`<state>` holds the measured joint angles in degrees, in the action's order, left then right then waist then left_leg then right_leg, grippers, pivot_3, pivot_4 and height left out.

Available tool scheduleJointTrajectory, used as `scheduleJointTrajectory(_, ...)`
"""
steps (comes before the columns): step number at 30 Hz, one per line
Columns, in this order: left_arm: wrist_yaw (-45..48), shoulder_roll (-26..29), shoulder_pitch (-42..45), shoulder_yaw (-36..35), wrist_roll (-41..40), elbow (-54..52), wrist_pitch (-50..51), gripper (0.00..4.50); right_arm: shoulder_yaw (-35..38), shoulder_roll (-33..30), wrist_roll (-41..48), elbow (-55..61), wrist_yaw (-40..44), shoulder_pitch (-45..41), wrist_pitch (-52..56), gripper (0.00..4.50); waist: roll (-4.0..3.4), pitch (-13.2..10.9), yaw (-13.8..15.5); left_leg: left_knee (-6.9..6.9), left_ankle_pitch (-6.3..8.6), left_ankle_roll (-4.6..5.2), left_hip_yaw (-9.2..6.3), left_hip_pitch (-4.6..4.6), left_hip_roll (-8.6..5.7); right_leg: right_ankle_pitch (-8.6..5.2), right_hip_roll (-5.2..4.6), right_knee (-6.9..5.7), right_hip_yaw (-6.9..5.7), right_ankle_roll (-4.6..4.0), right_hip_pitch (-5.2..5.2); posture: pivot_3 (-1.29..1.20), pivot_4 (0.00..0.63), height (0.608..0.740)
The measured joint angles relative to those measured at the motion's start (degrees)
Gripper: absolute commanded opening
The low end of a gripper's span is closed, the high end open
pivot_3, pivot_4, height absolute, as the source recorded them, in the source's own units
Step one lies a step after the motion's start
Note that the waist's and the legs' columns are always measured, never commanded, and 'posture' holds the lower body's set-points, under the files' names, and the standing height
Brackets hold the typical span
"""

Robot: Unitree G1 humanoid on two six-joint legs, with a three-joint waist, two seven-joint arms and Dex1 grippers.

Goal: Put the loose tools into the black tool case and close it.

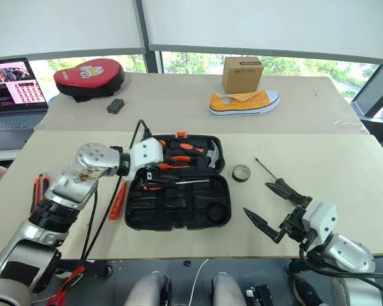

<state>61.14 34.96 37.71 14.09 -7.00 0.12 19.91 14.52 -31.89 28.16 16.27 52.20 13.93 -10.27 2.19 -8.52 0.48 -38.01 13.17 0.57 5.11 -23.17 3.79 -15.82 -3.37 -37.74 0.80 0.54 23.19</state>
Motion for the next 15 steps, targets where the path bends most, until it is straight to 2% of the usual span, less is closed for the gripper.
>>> scheduleJointTrajectory(2,-0.5,-0.7,-2.0,-1.7,-1.5,-0.7,0.5,1.60,-0.2,0.1,0.0,0.0,0.0,-0.2,0.0,4.50,0.00,0.0,0.0,0.00,0.00,0.00,0.00,0.02,-0.01,0.00,0.00,-0.01,0.00,0.00,-0.01,0.00,0.150,0.740)
scheduleJointTrajectory(3,-0.7,-0.8,-3.0,-2.0,-2.2,-0.7,1.2,1.08,-0.4,0.3,-0.1,-0.1,0.0,-0.3,0.0,4.50,0.00,0.0,0.1,0.00,0.00,-0.01,0.00,0.02,-0.01,0.00,0.00,-0.04,0.00,0.00,-0.01,0.00,0.150,0.740)
scheduleJointTrajectory(6,-2.6,-2.4,-5.1,-2.2,-2.2,0.3,1.7,0.04,-0.9,0.9,-0.4,-0.2,0.0,-0.6,0.0,4.50,0.00,0.0,0.2,-0.07,-0.01,-0.01,0.01,-0.01,-0.04,0.00,0.00,-0.06,-0.01,0.00,-0.02,0.00,0.150,0.740)
scheduleJointTrajectory(15,-6.0,-4.0,-7.0,0.6,2.3,3.8,-0.3,0.04,-2.0,0.9,-0.5,-0.2,0.1,-0.9,0.0,4.50,-0.05,0.0,0.2,-0.12,-0.01,-0.01,0.03,0.03,-0.04,-0.01,0.03,-0.12,0.04,0.01,-0.08,0.00,0.150,0.740)
